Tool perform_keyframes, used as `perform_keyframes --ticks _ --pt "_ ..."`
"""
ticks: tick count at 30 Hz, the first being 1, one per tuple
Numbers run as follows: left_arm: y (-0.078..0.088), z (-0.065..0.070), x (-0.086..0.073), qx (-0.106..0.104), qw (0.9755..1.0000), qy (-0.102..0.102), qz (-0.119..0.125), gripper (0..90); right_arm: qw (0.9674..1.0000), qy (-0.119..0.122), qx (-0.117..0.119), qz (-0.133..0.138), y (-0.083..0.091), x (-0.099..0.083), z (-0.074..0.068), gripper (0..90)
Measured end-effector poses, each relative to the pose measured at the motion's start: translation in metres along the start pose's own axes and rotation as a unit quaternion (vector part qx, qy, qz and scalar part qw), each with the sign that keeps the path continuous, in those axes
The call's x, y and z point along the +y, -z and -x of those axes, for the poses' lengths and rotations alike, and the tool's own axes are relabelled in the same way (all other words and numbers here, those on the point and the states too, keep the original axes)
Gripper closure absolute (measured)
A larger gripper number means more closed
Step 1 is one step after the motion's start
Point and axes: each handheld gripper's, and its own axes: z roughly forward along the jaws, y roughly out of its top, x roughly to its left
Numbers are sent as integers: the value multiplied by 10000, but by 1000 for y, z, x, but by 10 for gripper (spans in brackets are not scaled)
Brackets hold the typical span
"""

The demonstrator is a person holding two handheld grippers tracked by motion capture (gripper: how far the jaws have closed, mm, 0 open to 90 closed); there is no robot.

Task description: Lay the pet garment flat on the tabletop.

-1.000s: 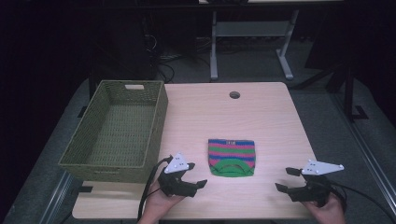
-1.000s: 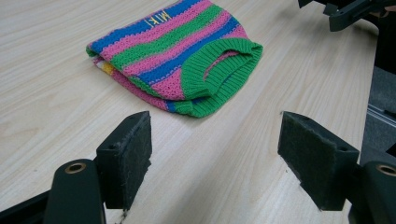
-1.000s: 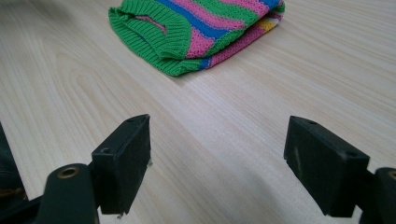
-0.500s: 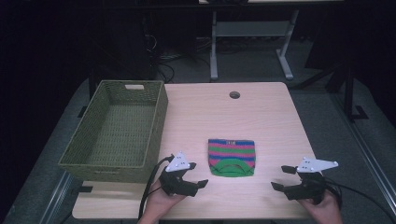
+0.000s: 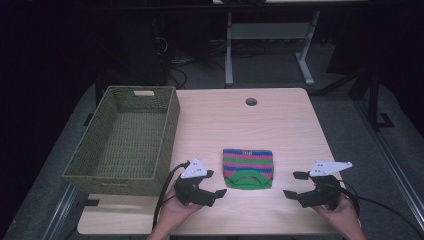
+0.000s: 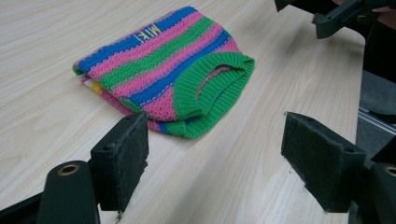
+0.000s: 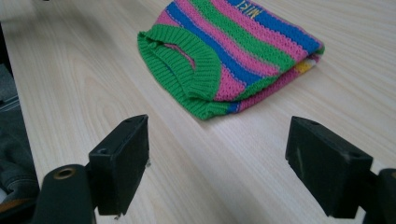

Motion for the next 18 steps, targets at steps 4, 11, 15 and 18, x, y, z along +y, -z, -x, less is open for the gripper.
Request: perform_keyframes --ticks 4,11,15,18 --pt "1 -2 6 -10 10000 -42 28 229 9999 17 64 -79 -4 8 2 210" --pt "-1 -9 17 -37 10000 -28 -1 235 9996 145 175 -170 -12 29 7 213" --pt "-5 -11 26 -30 9999 -121 -10 235 9991 262 272 -209 -16 43 10 218" --pt "-10 -11 34 -36 9998 -212 -29 246 9987 310 284 -287 -18 48 11 218"
